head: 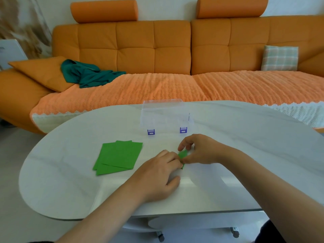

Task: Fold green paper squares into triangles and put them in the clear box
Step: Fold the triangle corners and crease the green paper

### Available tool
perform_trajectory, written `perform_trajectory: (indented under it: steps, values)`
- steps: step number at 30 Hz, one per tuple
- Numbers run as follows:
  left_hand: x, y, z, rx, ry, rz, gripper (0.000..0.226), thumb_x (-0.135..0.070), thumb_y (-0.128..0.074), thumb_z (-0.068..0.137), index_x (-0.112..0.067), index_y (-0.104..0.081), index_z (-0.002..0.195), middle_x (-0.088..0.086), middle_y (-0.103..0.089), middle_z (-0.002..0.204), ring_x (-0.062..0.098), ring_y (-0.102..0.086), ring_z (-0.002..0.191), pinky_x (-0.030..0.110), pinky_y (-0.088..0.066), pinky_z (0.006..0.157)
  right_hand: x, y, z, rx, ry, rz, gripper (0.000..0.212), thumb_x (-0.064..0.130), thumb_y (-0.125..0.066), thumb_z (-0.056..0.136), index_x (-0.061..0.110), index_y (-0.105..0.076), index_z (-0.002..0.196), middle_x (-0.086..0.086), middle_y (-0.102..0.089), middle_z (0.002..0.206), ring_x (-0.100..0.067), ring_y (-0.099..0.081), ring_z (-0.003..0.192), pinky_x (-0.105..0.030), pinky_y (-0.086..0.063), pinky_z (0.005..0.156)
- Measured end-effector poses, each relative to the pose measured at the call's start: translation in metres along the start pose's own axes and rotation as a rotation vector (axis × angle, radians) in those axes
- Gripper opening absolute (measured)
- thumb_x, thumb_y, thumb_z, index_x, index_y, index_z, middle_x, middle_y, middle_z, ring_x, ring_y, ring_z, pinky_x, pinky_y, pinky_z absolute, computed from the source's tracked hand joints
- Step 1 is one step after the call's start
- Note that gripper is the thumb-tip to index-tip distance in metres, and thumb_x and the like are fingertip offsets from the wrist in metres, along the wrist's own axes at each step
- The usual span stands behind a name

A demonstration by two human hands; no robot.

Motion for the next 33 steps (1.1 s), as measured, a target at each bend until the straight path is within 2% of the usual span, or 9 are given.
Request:
perform_trajectory:
  steps: [4, 8, 14, 20, 23, 25, 28, 33]
  values:
    - [0.0, 0.0, 0.001, 0.002, 0.025, 0.006, 0.039, -0.041, -0.048, 0.09, -0.028, -0.058, 0.125, -0.012, -0.052, 0.114, 0.009, -0.043, 0.108, 0.03, -0.044, 0.09, 0.0, 0.002, 0.001, 0.02, -0.008, -0.008, 0.037, 0.043, -0.083, 0.072, 0.039, -0.067, 0.105, 0.013, -0.056, 0.101, -0.005, -0.055, 0.079, -0.016, -0.041, 0.066]
    - [-0.001, -0.002, 0.001, -0.006, 0.036, -0.008, 0.041, -0.044, -0.049, 0.088, -0.029, -0.059, 0.124, -0.014, -0.052, 0.112, 0.008, -0.042, 0.108, 0.03, -0.044, 0.089, -0.001, 0.006, 0.005, 0.022, -0.019, -0.018, 0.038, 0.04, -0.083, 0.07, 0.038, -0.068, 0.104, 0.011, -0.057, 0.099, -0.005, -0.054, 0.076, -0.016, -0.041, 0.064]
    - [0.0, -0.003, 0.0, -0.021, 0.044, -0.029, 0.04, -0.045, -0.05, 0.086, -0.029, -0.062, 0.12, -0.016, -0.052, 0.112, 0.007, -0.043, 0.109, 0.028, -0.043, 0.092, -0.008, 0.01, 0.016, -0.032, -0.019, 0.063, 0.015, 0.02, -0.078, 0.075, 0.031, -0.073, 0.084, 0.01, -0.062, 0.08, -0.005, -0.055, 0.067, -0.016, -0.046, 0.065]
    - [-0.003, -0.003, 0.002, -0.022, 0.063, -0.027, 0.04, -0.048, -0.05, 0.086, -0.03, -0.06, 0.12, -0.018, -0.051, 0.112, 0.007, -0.043, 0.107, 0.028, -0.043, 0.092, -0.015, 0.014, 0.017, -0.129, -0.098, 0.16, 0.023, 0.009, -0.064, 0.078, 0.028, -0.075, 0.076, 0.006, -0.069, 0.072, -0.007, -0.062, 0.059, -0.019, -0.053, 0.065]
    - [-0.005, -0.004, 0.006, -0.018, 0.092, -0.007, 0.046, -0.052, -0.047, 0.087, -0.031, -0.057, 0.126, -0.018, -0.049, 0.116, 0.008, -0.042, 0.109, 0.028, -0.043, 0.093, -0.015, 0.012, 0.016, -0.126, -0.073, 0.153, 0.019, 0.016, -0.063, 0.081, 0.031, -0.075, 0.081, 0.008, -0.066, 0.074, -0.008, -0.061, 0.065, -0.021, -0.053, 0.07]
    - [-0.008, -0.006, 0.01, -0.007, 0.117, 0.018, 0.05, -0.053, -0.047, 0.088, -0.031, -0.053, 0.133, -0.017, -0.047, 0.119, 0.008, -0.038, 0.111, 0.025, -0.04, 0.093, -0.014, 0.01, 0.013, -0.086, -0.046, 0.122, 0.011, 0.026, -0.069, 0.081, 0.033, -0.074, 0.088, 0.011, -0.063, 0.08, -0.008, -0.059, 0.073, -0.023, -0.051, 0.074]
    - [-0.013, -0.008, 0.017, 0.003, 0.145, 0.048, 0.05, -0.053, -0.046, 0.091, -0.032, -0.048, 0.137, -0.015, -0.044, 0.12, 0.01, -0.036, 0.111, 0.026, -0.039, 0.095, -0.013, 0.007, 0.011, -0.042, -0.026, 0.059, 0.021, 0.037, -0.08, 0.075, 0.034, -0.07, 0.094, 0.01, -0.058, 0.085, -0.007, -0.055, 0.072, -0.026, -0.051, 0.077]
    - [-0.015, -0.007, 0.018, 0.01, 0.163, 0.026, 0.045, -0.048, -0.047, 0.092, -0.03, -0.05, 0.133, -0.012, -0.046, 0.118, 0.011, -0.037, 0.11, 0.029, -0.039, 0.097, -0.011, 0.006, 0.012, -0.057, -0.029, 0.046, 0.026, 0.036, -0.082, 0.073, 0.032, -0.07, 0.096, 0.009, -0.057, 0.085, -0.007, -0.053, 0.071, -0.024, -0.05, 0.074]
Point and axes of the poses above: each hand's wrist, its own z-axis towards the middle knuckle, its own y-axis out of the back of the hand, x = y × z, the point moved 1 cm from there along z, towards the middle knuckle
